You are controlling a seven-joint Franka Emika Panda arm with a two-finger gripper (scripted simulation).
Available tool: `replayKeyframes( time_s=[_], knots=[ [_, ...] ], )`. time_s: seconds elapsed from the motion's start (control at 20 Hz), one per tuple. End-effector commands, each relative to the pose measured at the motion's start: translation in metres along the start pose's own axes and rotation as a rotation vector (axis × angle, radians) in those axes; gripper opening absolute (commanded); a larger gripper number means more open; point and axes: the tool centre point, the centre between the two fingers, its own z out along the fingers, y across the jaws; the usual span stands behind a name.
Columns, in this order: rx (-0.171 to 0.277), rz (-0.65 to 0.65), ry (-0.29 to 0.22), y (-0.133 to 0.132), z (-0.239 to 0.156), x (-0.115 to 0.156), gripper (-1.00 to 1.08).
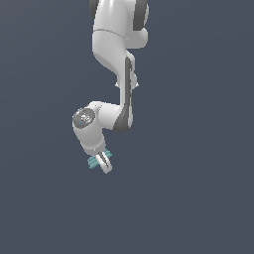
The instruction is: Pick up the object and move it to a goal position.
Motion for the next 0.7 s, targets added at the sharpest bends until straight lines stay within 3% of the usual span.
replayKeyframes(
  time_s=[0.0, 0.65],
  knots=[
    [0.0, -0.001, 0.0, -0.003, -0.004, 0.017, -1.0],
    [0.0, -0.001, -0.001, -0.017, -0.019, 0.083, -1.0]
  ],
)
